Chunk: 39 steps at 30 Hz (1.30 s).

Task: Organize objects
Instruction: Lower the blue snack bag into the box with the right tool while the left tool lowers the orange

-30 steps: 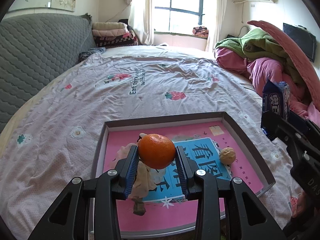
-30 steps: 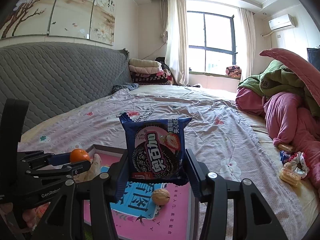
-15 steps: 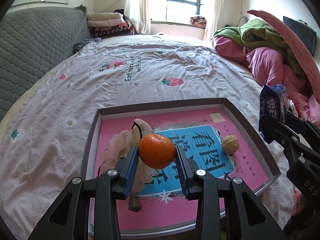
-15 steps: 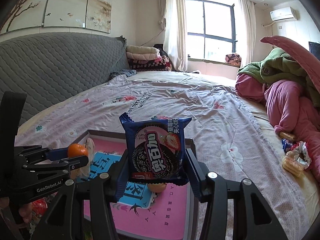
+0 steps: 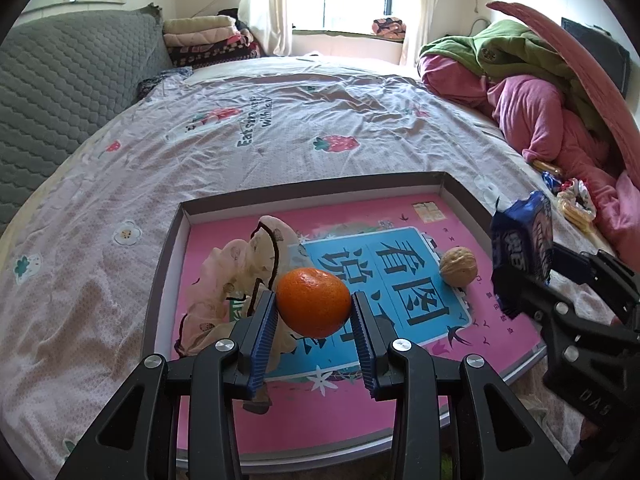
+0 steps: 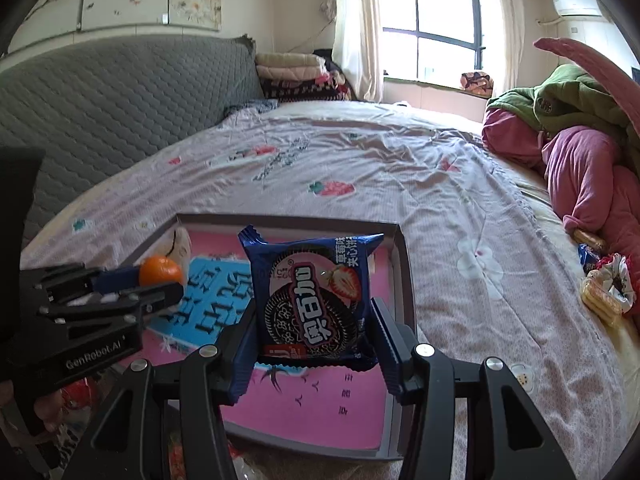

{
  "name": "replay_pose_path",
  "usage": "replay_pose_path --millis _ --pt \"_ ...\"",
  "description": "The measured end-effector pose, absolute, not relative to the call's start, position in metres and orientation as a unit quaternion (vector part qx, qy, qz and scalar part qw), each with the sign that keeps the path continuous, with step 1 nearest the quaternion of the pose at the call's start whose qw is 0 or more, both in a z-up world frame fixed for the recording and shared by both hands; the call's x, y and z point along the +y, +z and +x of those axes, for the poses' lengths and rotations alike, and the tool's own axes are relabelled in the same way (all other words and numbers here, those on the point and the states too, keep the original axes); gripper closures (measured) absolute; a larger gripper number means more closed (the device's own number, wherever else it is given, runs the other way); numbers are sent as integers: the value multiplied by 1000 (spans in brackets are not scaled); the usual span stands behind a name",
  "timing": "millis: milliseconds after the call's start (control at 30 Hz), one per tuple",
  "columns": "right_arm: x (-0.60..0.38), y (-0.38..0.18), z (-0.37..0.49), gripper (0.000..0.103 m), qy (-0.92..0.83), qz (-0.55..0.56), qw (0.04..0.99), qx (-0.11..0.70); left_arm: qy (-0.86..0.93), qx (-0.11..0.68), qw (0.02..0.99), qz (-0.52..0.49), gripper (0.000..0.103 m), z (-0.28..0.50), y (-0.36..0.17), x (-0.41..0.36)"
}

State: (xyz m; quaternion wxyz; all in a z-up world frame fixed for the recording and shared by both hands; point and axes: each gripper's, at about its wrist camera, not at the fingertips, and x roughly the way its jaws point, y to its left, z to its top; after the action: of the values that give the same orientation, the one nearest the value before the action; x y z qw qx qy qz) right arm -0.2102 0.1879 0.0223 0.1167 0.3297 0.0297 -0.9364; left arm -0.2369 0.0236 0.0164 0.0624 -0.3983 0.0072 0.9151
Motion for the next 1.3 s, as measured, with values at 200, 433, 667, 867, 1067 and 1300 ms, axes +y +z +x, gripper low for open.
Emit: replay_pose_path --millis 200,433,667,867,1067,1300 --pt "184 15 -210 51 -928 353 118 38 906 6 75 -417 65 -237 12 28" --pt "185 6 -213 51 -916 382 120 38 897 8 79 -435 65 -238 4 31" --pt "185 -1 -214 51 -907 401 123 39 888 16 82 -452 65 -239 -4 38" --pt "185 -6 -215 51 -901 415 121 38 886 24 85 -456 65 -239 -8 43" --pt "186 -11 -219 51 -894 431 118 40 885 29 86 -457 65 -240 -8 44" --pt "185 -12 -224 51 -892 436 116 40 887 39 84 -452 65 -242 -9 47"
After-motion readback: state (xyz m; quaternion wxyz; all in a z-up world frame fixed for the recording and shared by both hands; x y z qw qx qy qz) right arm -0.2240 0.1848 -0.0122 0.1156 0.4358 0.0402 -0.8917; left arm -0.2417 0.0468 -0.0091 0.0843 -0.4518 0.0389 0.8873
